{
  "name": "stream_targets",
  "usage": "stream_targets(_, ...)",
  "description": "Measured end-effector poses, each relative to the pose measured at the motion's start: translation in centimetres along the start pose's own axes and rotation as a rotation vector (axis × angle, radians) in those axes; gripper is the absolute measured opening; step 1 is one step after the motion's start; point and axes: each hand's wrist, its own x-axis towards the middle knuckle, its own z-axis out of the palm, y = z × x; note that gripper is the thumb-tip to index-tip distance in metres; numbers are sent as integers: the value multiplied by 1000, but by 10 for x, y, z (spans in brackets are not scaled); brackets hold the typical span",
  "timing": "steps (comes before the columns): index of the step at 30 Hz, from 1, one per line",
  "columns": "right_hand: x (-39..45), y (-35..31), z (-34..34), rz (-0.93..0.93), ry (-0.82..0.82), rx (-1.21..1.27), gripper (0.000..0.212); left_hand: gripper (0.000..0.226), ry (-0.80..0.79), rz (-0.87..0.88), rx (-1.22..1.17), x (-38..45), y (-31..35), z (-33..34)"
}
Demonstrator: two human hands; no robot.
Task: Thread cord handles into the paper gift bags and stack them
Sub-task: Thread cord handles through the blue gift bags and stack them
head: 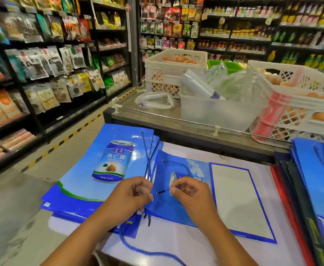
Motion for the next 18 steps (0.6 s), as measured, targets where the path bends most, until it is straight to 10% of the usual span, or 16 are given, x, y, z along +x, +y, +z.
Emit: stream_targets(18, 0, 2, 3, -4, -24, -60, 12, 20, -25, 16, -70, -1, -6, 0)
